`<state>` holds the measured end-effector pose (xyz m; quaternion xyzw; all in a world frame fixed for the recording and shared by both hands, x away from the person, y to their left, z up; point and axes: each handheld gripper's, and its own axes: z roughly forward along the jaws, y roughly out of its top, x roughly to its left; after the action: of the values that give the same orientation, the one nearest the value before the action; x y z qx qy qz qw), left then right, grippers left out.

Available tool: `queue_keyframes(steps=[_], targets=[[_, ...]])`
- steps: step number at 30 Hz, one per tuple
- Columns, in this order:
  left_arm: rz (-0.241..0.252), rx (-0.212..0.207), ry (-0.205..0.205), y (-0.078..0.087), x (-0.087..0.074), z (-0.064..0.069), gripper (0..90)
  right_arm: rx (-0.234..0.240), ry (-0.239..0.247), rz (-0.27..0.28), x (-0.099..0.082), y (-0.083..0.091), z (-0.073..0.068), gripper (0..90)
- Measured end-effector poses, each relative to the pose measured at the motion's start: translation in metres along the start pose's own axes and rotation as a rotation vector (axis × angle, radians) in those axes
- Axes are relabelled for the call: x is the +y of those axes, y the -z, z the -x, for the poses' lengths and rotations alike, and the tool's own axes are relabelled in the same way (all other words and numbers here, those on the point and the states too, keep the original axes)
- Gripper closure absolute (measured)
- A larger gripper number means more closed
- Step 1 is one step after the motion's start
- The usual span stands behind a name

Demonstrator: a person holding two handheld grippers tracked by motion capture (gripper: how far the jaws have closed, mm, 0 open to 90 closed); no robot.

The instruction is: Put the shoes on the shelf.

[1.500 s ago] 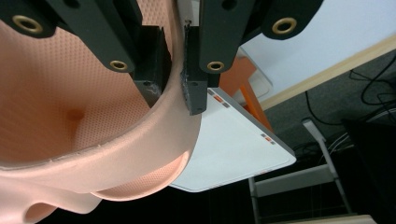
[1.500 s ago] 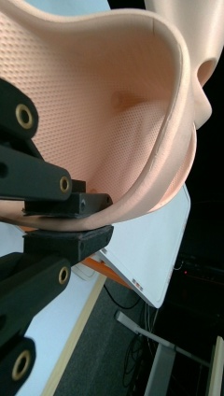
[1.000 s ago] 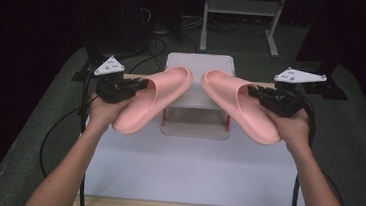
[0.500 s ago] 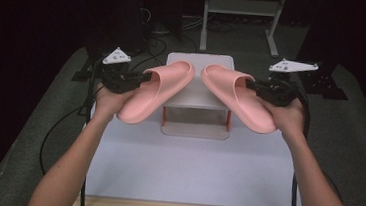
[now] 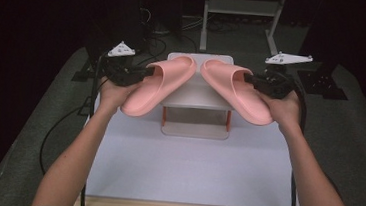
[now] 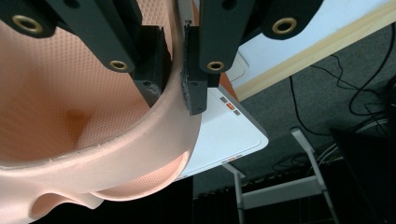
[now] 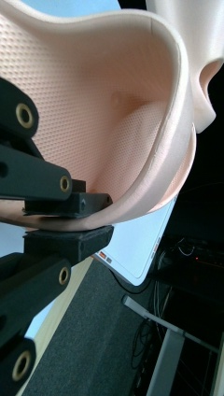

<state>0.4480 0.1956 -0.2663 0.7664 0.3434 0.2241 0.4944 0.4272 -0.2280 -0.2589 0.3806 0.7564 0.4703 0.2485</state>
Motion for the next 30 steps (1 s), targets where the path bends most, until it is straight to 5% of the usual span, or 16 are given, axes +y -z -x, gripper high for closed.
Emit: queue_keyframes(steps=[12, 22, 30], targets=[[-0.01, 0.019, 0.01, -0.012, 0.004, -0.007, 81.3, -0.015, 0.001, -0.01, 0.009, -0.018, 0.0, 82.8], [-0.015, 0.032, 0.063, -0.025, 0.004, -0.015, 81.2, -0.043, -0.005, -0.013, 0.013, -0.03, 0.001, 82.6], [-0.021, 0.042, 0.054, -0.035, 0.01, -0.016, 80.9, -0.064, -0.033, -0.013, 0.012, -0.038, 0.004, 82.4]])
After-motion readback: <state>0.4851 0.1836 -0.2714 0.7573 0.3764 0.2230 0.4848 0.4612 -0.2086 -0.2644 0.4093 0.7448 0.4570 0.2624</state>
